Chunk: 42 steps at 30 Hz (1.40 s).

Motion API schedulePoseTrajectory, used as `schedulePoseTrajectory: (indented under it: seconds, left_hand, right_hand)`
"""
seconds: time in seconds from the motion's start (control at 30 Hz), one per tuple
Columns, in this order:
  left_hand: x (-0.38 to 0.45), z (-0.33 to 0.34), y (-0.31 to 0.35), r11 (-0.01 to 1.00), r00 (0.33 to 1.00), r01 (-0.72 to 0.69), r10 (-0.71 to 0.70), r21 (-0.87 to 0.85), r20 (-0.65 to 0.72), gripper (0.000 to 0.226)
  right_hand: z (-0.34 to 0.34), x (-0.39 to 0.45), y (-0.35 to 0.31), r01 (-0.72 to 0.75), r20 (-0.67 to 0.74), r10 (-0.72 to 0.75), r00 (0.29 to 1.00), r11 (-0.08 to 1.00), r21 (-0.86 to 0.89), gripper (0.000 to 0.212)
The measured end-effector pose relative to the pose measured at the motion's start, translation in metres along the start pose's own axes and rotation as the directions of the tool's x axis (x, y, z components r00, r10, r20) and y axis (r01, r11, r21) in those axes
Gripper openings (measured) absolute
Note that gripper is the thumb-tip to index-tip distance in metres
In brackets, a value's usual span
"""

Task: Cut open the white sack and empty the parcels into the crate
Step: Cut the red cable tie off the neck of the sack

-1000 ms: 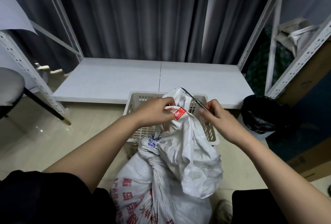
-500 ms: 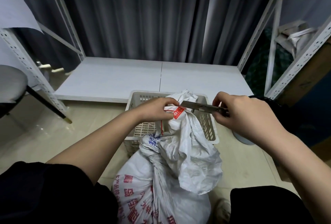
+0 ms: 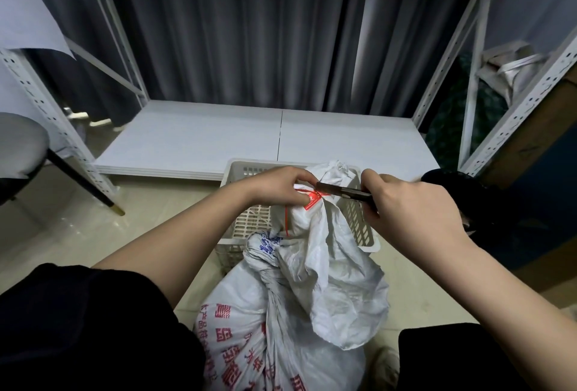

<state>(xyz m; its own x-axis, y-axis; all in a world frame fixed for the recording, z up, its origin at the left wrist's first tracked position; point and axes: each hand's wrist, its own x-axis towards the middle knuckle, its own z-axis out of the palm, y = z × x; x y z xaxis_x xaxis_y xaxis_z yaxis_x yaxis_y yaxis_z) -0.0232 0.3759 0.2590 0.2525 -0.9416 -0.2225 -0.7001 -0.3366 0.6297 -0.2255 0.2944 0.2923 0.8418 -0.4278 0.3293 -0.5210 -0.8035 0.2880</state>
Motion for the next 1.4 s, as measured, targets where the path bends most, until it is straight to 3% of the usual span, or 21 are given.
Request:
schedulePoseTrajectory:
  seconds: [0.4, 0.6, 0.77, 1.03, 1.13, 1.27, 1.33, 1.4]
  left_hand:
    - [0.002, 0.005, -0.006, 0.999, 1.000, 0.002, -0.003, -0.034, -0.018, 0.044]
    - [0.002, 0.008, -0.005, 1.000, 0.999, -0.008, 0.007, -0.014, -0.045, 0.041]
    - [0.002, 0.010, -0.005, 1.000, 0.999, -0.016, 0.015, -0.012, -0.051, 0.040]
    - [0.007, 0.017, -0.011, 0.999, 0.999, -0.035, 0.035, 0.013, -0.037, 0.043]
    - [0.008, 0.018, -0.013, 0.999, 0.998, -0.031, 0.033, 0.030, -0.050, 0.043]
    - [0.010, 0.019, -0.014, 0.998, 0.997, -0.017, 0.022, 0.059, -0.070, 0.047]
    - [0.010, 0.020, -0.014, 0.997, 0.998, -0.011, 0.016, 0.075, -0.066, 0.048]
    - [0.010, 0.020, -0.015, 0.997, 0.998, -0.007, 0.012, 0.071, -0.069, 0.046]
  right_hand:
    - [-0.007, 0.001, -0.016, -0.064, 0.026, 0.066, 0.998, 0.996, -0.059, 0.041]
    - [-0.010, 0.002, -0.024, -0.062, 0.020, 0.063, 0.998, 0.998, -0.020, 0.065]
    - [-0.013, 0.003, -0.031, -0.066, 0.070, 0.068, 0.995, 0.997, -0.029, 0.041]
    - [-0.012, -0.006, -0.041, -0.054, 0.010, 0.053, 0.999, 0.997, 0.056, 0.024]
    - [0.000, -0.014, -0.041, -0.035, 0.061, 0.028, 0.998, 0.992, 0.121, 0.012]
    - [0.000, -0.022, -0.043, 0.071, 0.121, -0.078, 0.990, 0.995, 0.064, 0.043]
    - [0.000, -0.023, -0.040, 0.070, 0.218, -0.108, 0.970, 0.982, 0.178, 0.040]
    - [-0.003, -0.019, -0.040, 0.050, 0.248, -0.104, 0.963, 0.976, 0.212, 0.053]
